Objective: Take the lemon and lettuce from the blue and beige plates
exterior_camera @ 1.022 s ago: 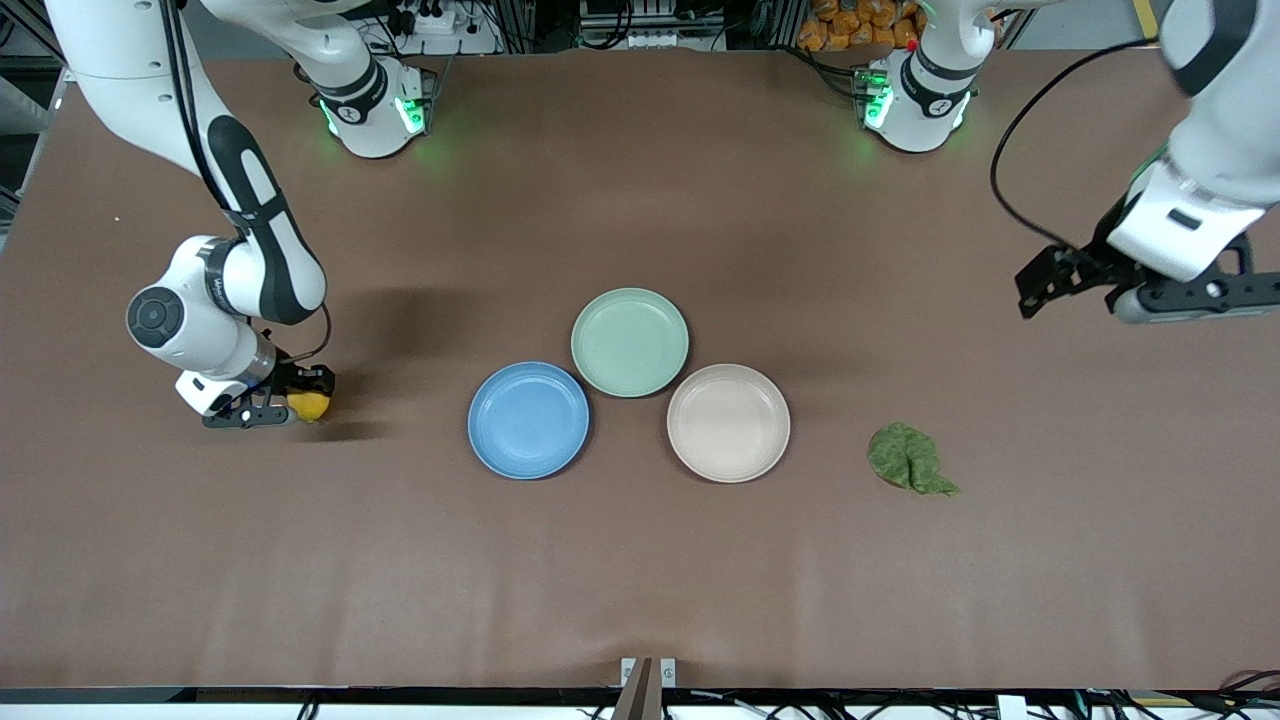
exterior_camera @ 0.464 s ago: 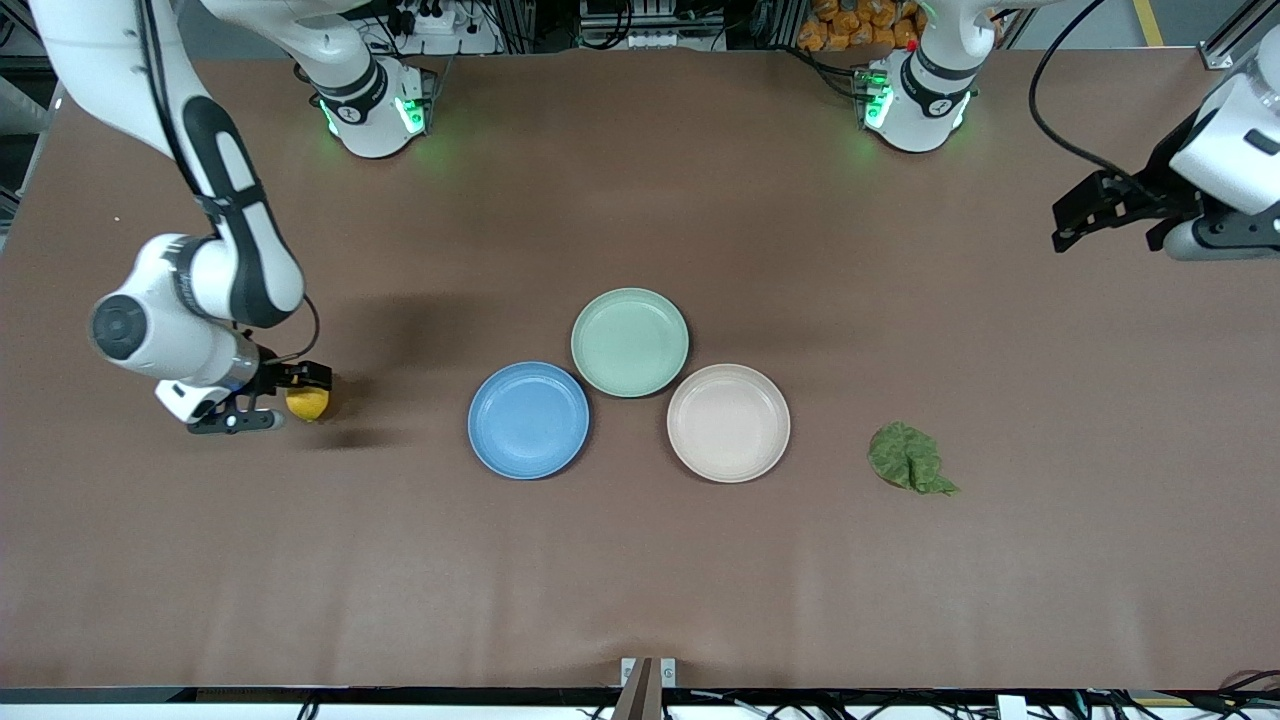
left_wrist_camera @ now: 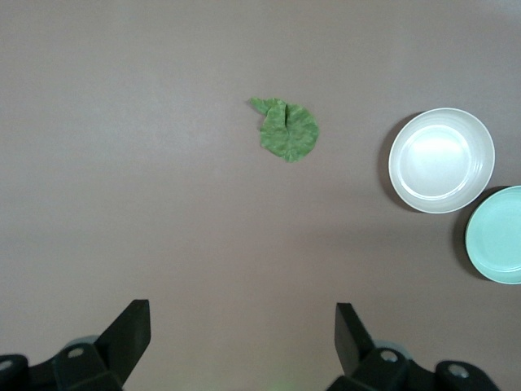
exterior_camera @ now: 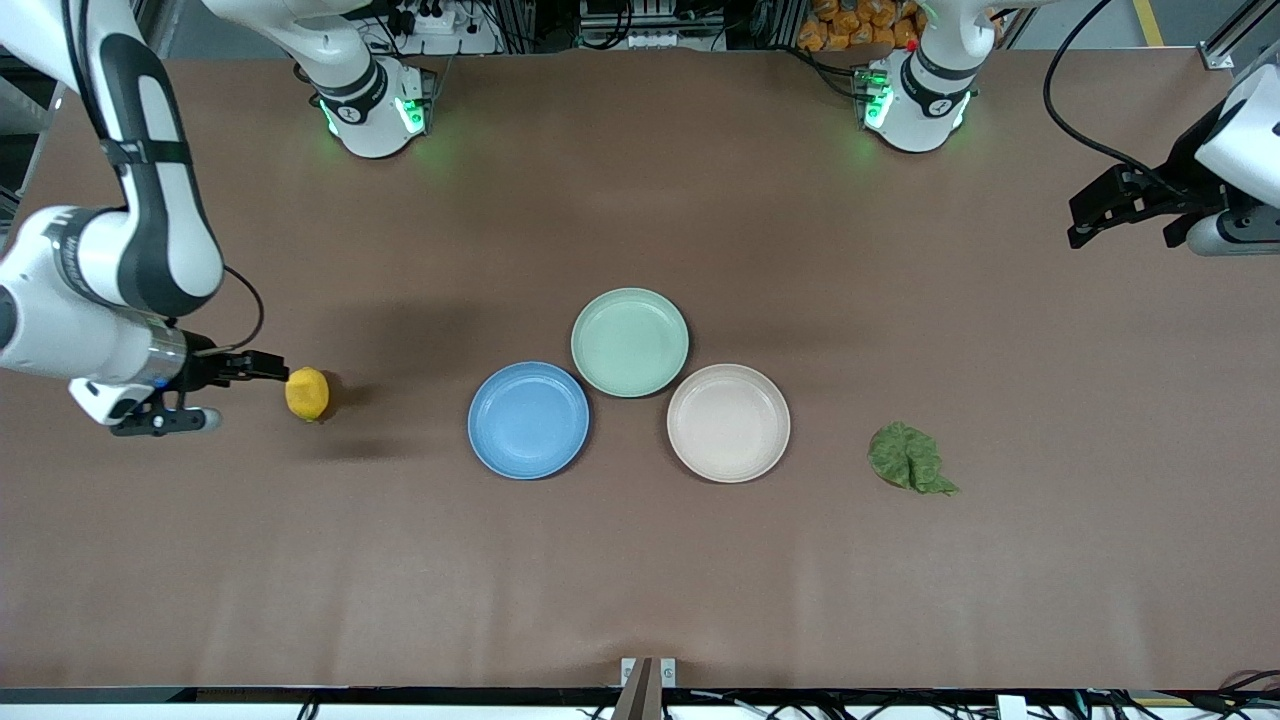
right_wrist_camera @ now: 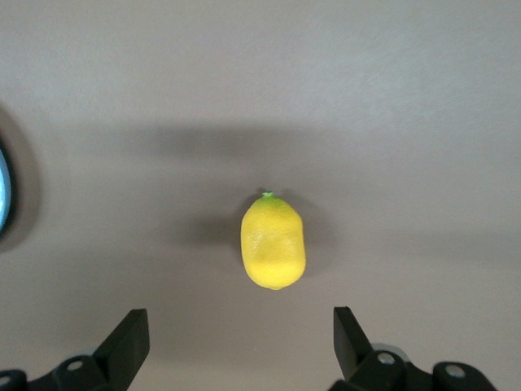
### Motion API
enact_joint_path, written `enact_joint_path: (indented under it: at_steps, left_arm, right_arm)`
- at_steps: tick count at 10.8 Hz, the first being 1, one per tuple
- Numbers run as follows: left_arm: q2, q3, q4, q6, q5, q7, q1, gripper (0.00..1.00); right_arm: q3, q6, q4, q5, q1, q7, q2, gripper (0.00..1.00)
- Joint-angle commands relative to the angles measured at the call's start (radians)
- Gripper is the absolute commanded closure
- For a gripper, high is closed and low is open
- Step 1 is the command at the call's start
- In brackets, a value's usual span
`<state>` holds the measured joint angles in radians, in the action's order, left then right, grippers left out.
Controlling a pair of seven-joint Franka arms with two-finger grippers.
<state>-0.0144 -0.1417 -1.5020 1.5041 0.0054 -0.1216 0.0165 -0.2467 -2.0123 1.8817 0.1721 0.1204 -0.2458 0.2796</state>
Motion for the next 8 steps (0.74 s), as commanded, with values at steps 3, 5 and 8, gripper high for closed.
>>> enact_joint_path:
  at_steps: [3,5,8]
  left_arm:
    - [0.013,-0.003,0.046,-0.025,-0.013,0.025,0.016,0.0]
    - [0.013,-0.003,0.046,-0.025,-0.021,0.023,0.016,0.0]
    - [0.013,-0.004,0.046,-0.025,-0.021,0.027,0.016,0.0]
  right_arm:
    - [0.092,0.055,0.008,-0.011,-0.131,0.008,-0.121,0.0]
    - [0.112,0.072,0.007,-0.019,-0.156,0.022,-0.18,0.0]
    - [0.182,0.098,-0.007,-0.136,-0.194,0.033,-0.238,0.0]
